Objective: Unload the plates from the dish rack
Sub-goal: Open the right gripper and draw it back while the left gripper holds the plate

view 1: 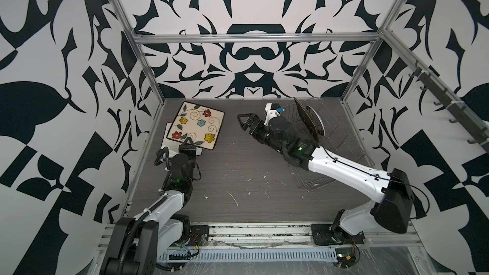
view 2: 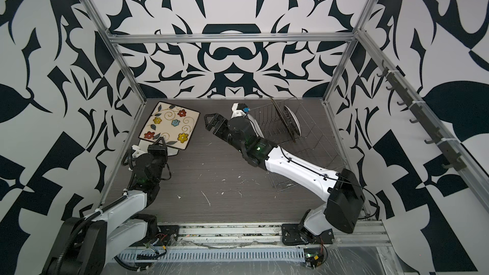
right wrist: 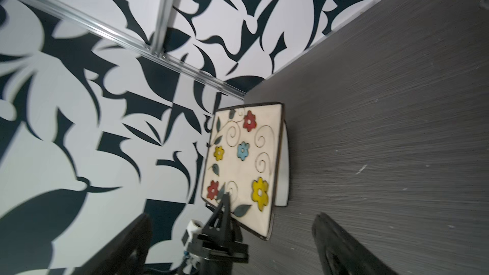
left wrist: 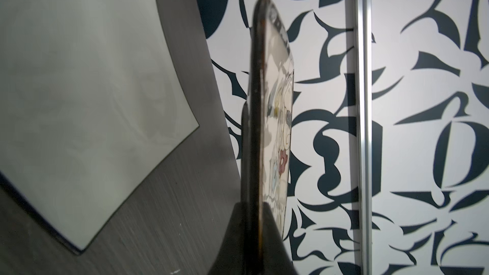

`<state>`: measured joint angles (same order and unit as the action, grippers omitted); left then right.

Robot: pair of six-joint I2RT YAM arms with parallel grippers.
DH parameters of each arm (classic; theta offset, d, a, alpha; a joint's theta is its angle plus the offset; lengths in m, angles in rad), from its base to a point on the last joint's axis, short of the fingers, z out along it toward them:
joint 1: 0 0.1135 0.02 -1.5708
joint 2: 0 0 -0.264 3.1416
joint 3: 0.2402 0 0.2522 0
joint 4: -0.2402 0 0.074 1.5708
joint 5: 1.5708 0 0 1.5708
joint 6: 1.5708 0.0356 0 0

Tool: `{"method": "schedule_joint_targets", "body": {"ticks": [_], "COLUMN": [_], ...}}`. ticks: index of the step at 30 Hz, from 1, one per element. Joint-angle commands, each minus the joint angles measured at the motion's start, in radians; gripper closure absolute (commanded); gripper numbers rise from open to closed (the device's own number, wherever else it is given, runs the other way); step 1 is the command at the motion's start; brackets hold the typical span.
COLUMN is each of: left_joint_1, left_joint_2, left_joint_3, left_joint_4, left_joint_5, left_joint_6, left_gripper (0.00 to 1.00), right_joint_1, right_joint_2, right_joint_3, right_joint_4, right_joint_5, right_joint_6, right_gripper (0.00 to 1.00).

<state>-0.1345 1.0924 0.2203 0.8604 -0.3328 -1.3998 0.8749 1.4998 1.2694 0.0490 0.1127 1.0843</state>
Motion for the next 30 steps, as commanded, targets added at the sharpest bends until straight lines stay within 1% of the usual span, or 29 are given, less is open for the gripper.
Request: {"method": "schedule_joint_targets", "body": {"ticks": [1,3,7,10,12,15,21,26,28,30], "left_joint_1": [0.042,0.064,0.115,0.131,0.136,0.144,0.156,0.17,0.17,0.17], "left_joint_2": [0.031,0.07,0.133,0.147,0.14,0.11,0.072,0.105,0.117,0.112], "left_joint_3": [0.052,0.062,0.084,0.097,0.107,0.118,0.11,0.117,0.124,0.134], "left_joint_4": [0.31,0.338,0.374,0.35,0.298,0.22,0.144,0.181,0.207,0.166], "left_joint_5": [0.018,0.03,0.067,0.062,0.058,0.059,0.018,0.035,0.043,0.049], "left_joint_6": [-0.086,-0.096,-0.122,-0.145,-0.157,-0.136,-0.096,-0.08,-0.052,-0.045], "left_gripper": [1.0,1.0,1.0,1.0,1.0,1.0,1.0,1.0,1.0,1.0], "right_joint_1": [0.004,0.004,0.004,0.004,0.005,0.004,0.006,0.01,0.016,0.022], "right_joint_2": [0.03,0.048,0.075,0.11,0.14,0.163,0.174,0.175,0.178,0.178], "right_joint_3": [0.097,0.107,0.106,0.153,0.19,0.207,0.194,0.188,0.189,0.194], "right_joint_4": [-0.188,-0.218,-0.187,-0.227,-0.277,-0.287,-0.263,-0.261,-0.262,-0.267], "right_joint_5": [-0.078,-0.068,-0.076,-0.076,-0.066,-0.079,-0.096,-0.088,-0.084,-0.082], "right_joint_6": [-0.156,-0.172,-0.183,-0.192,-0.213,-0.216,-0.202,-0.223,-0.235,-0.247], "right_gripper": [0.02,0.02,0.02,0.02,0.02,0.02,0.02,0.02,0.01,0.02]}}
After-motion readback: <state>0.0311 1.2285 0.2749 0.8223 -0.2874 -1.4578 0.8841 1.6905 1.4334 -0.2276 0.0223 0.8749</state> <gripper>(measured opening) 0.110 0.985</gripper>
